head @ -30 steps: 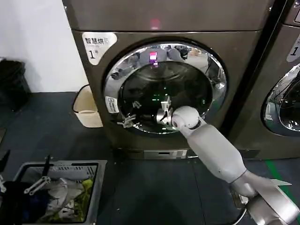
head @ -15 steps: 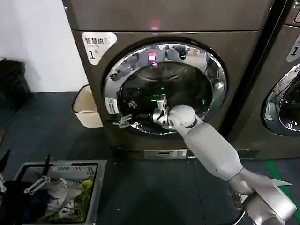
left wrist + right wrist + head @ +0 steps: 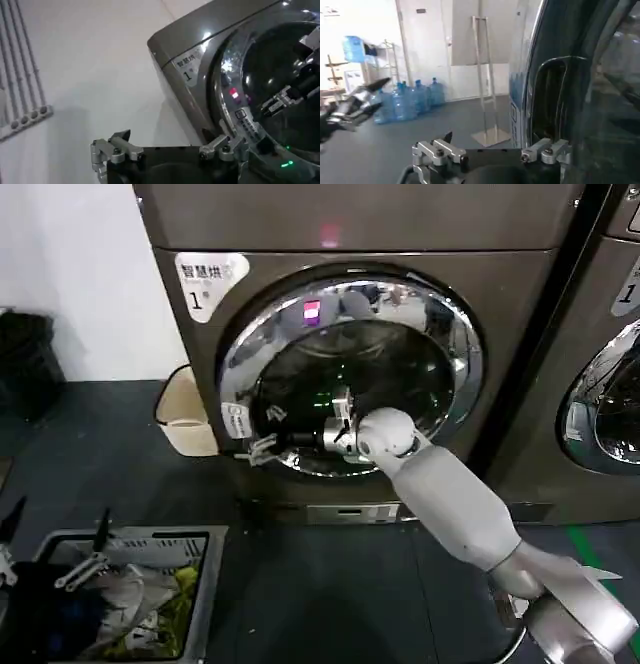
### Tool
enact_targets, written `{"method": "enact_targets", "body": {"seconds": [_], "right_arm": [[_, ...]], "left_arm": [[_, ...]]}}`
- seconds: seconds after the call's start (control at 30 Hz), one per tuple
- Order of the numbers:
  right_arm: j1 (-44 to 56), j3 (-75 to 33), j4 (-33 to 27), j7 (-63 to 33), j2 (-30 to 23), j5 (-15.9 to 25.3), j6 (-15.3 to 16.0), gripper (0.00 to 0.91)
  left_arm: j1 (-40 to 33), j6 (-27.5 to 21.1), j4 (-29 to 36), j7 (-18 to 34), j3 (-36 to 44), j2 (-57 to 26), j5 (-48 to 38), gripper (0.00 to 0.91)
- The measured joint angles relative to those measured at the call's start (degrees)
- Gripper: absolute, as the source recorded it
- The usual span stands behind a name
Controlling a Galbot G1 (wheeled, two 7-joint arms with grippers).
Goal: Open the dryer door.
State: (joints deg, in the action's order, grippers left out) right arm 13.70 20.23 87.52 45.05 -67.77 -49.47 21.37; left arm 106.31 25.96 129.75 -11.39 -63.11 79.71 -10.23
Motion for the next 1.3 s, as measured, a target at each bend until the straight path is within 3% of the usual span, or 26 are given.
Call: {"method": "enact_targets", "body": {"seconds": [0.27, 0.6, 0.97, 1.3], "right_arm": [[1.4, 0.7, 6.6, 0.5, 4.7, -3.2, 1.4, 0.907], [2.9, 1.0, 14.7, 3.3, 11.8, -5.8, 1.7, 0.907], [4.8, 0.3, 21.8, 7.9, 19.9, -7.5, 0.2, 0.907], [6.9, -0.5, 23.9, 15.6, 26.3, -7.9, -3.2, 0.907]], "left_arm": [[-5.7, -6.0, -1.9, -1.0, 2.8, -5.9, -4.5, 0.907], [-12.8, -8.4, -5.0, -1.6, 6.4, -13.9, -8.6, 0.907], [-18.0, -8.8, -9.7, -2.8, 12.4, -20.7, -10.0, 0.907], [-19.9, -9.7, -11.5, -7.0, 17.1, -26.9, -12.0, 0.907]]}}
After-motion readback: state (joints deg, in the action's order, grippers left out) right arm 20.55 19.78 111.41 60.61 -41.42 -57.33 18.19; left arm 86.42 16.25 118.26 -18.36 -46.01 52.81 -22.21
